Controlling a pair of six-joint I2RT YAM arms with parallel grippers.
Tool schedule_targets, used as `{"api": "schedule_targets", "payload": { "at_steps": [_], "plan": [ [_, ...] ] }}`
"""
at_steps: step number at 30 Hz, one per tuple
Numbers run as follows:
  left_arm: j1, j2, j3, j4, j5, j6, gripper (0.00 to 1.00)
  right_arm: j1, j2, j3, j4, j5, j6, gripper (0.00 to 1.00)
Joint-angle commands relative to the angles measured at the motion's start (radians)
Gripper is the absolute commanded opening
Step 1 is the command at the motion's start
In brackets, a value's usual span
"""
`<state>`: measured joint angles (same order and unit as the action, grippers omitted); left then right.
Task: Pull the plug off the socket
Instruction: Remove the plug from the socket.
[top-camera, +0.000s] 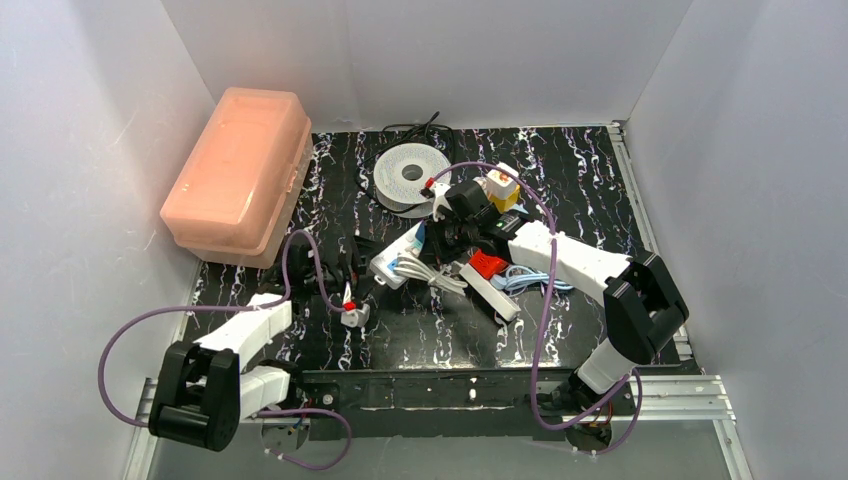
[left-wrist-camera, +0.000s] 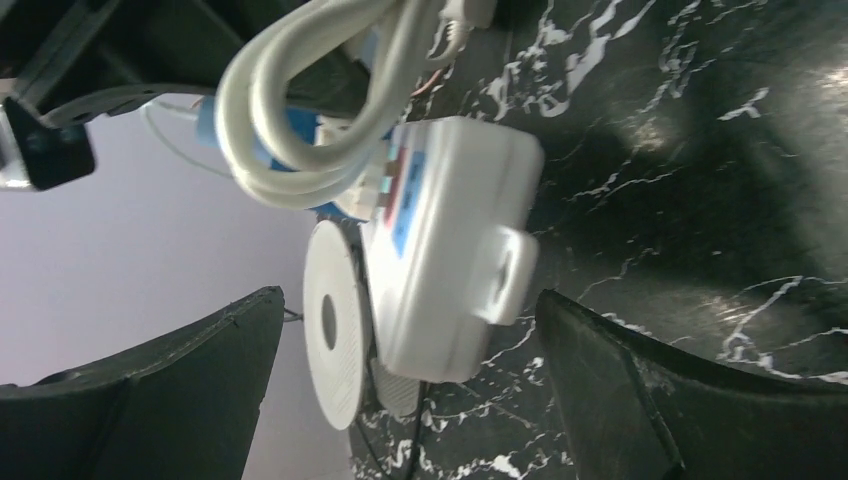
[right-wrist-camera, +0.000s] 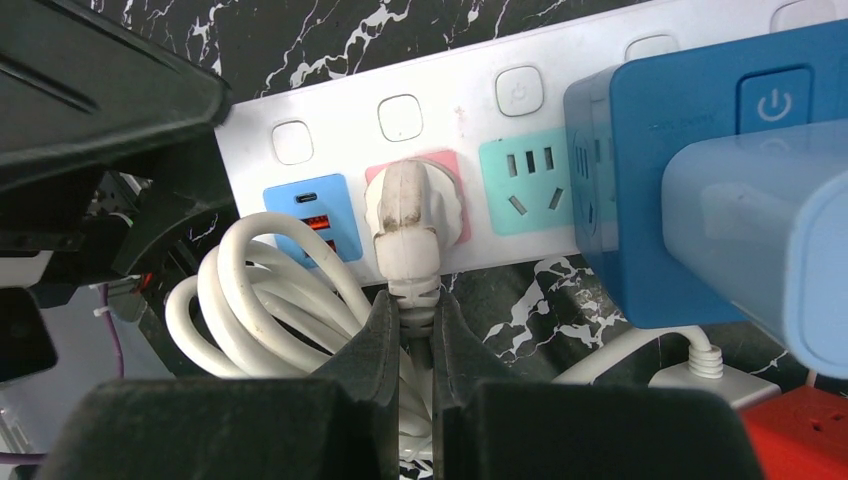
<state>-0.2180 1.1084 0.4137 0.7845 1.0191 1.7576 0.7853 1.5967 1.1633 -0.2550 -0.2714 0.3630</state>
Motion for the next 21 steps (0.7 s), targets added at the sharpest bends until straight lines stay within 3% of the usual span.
{"api": "schedule_targets", "payload": {
  "at_steps": [1, 11, 16, 21],
  "plan": [
    [0.002, 0.039, 0.013, -0.141, 0.116, 0.195, 0.98, -0.011, -0.067, 0.073, 0.075, -0.079, 0.024, 0.01],
    [0.002, 0.217, 0.067, -0.032, 0.114, 0.301, 0.95, -0.022, -0.057, 0.083, 0.060, -0.141, 0.030, 0.01],
    [0.002, 0.296, 0.101, 0.005, 0.130, 0.347, 0.88, -0.021, -0.048, 0.097, 0.040, -0.144, 0.022, 0.01],
    [0.001, 0.333, 0.116, 0.055, 0.132, 0.344, 0.75, -0.021, -0.037, 0.102, 0.027, -0.140, 0.019, 0.01]
  ]
}}
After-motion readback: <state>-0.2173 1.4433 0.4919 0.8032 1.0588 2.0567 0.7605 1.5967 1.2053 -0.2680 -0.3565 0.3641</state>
